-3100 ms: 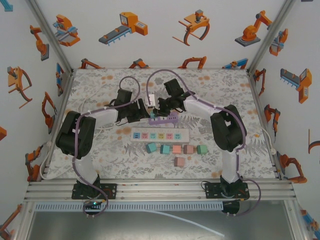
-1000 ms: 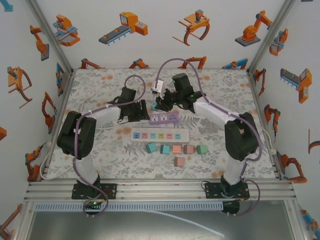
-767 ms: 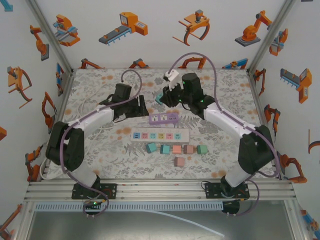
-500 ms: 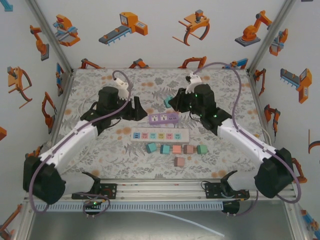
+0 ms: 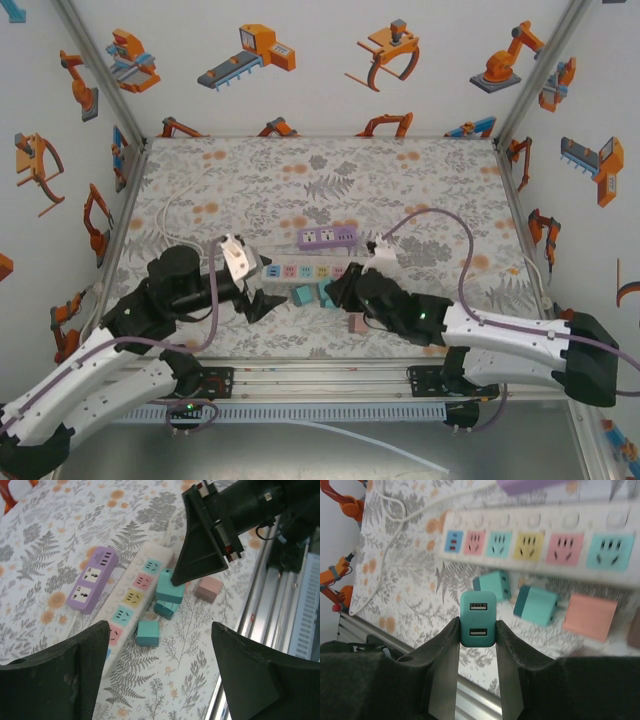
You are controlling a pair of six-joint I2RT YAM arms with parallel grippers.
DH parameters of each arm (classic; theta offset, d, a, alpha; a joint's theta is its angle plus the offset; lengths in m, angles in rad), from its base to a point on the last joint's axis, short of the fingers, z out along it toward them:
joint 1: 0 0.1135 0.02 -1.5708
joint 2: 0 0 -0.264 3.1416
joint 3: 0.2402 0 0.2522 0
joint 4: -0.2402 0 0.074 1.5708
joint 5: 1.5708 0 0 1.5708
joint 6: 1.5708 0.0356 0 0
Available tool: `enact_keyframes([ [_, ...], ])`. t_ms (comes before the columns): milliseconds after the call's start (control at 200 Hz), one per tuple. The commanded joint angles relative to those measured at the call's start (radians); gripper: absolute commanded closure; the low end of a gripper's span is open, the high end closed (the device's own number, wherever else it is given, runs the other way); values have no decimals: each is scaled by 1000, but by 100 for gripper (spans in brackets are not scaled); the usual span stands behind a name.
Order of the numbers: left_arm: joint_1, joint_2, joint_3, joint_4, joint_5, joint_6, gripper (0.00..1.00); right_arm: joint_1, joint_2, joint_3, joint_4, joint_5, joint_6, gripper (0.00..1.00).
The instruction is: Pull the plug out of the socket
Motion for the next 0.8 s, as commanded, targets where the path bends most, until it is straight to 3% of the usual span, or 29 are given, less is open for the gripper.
enact_keyframes([
  [0, -77, -38, -29, -87, -29, 166, 18, 103, 31, -50, 64, 238, 248, 90],
  [125, -160, -35, -35, -132, -42, 233, 0, 161, 99, -71, 76, 272, 357, 90],
  [466, -295, 62, -30, -190, -111, 278, 3, 185, 232, -110, 105, 285, 515, 83],
  [791, -332, 119, -33, -180, -166, 284, 3, 199, 271, -97, -33, 261, 653, 62],
])
